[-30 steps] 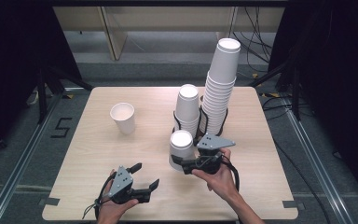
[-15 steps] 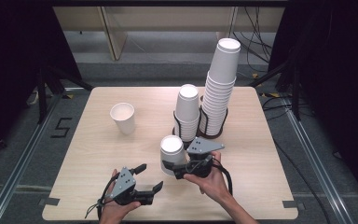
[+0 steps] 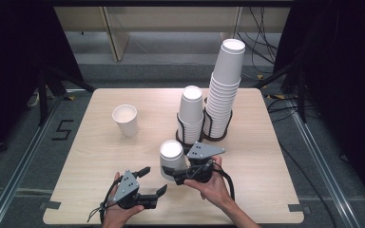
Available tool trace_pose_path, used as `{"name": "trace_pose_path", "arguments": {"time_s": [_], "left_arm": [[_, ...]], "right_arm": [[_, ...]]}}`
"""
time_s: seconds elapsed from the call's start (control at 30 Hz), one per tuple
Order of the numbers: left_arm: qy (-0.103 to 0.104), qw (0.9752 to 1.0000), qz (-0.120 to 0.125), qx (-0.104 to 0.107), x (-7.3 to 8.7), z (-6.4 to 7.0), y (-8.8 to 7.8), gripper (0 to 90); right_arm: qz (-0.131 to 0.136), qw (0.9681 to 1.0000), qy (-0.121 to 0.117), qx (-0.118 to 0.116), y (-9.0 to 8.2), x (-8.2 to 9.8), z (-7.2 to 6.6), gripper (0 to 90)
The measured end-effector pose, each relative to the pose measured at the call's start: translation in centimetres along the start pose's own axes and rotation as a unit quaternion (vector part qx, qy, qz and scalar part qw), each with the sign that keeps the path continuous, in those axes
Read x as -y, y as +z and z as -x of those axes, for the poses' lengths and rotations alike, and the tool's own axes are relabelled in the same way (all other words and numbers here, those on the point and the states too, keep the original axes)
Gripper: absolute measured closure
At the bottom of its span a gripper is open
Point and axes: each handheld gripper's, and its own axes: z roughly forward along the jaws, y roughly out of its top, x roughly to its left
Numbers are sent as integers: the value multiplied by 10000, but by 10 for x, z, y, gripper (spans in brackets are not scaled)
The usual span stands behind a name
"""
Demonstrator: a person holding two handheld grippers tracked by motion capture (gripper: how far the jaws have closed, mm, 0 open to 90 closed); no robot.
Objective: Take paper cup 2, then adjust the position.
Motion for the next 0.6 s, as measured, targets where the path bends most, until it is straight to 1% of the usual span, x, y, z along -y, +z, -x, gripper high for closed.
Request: {"name": "trace_pose_path", "arguments": {"time_s": [0.03,0.07,0.1,0.13,0.17,0.2,0.23,0.27,0.3,0.33,0.4,0.43,0.47,0.5,0.53,0.57,0.6], "left_arm": [[-3,10000,7,-3,0,0,0,145],[-2,10000,11,-2,0,0,0,145],[-11,10000,87,27,0,0,1,145],[-9,9999,93,40,0,-1,1,145],[-12,10000,85,26,0,0,1,145],[-16,10000,81,24,0,0,0,145],[-6,10000,37,7,0,0,0,145],[-3,10000,41,13,0,0,0,145],[4,10000,40,16,0,0,0,144],[12,10000,34,15,0,0,0,145],[12,10000,42,18,0,0,0,144],[9,10000,53,16,0,1,0,145],[17,10000,57,25,0,0,-1,144],[9,10000,62,23,0,1,-1,145],[10,10000,69,18,0,1,-1,142],[12,10000,61,26,0,1,-1,140],[20,10000,58,32,0,1,-2,140]], "right_arm": [[-3,10000,-21,17,0,0,-1,201],[21,10000,78,12,2,1,-3,201],[-20,9999,43,-94,2,1,-2,201],[-39,10000,24,-23,2,1,-3,201],[24,10000,-33,-16,4,1,-3,202],[-20,10000,-25,-35,4,1,-4,202],[16,9999,10,-124,6,2,-5,202],[-42,9999,40,-156,6,2,-6,202],[-62,9999,-18,-94,6,2,-7,202],[-51,9999,-41,-106,7,2,-8,202],[-42,9999,-13,-162,8,2,-11,202],[8,9999,-91,-137,9,2,-11,203],[7,9999,-35,-137,10,2,-13,202],[2,9997,-116,-195,12,2,-13,202],[-16,9997,-37,-235,12,3,-15,203],[-29,9997,-109,-210,13,2,-15,203],[-58,9996,-2,-276,13,2,-17,203]]}}
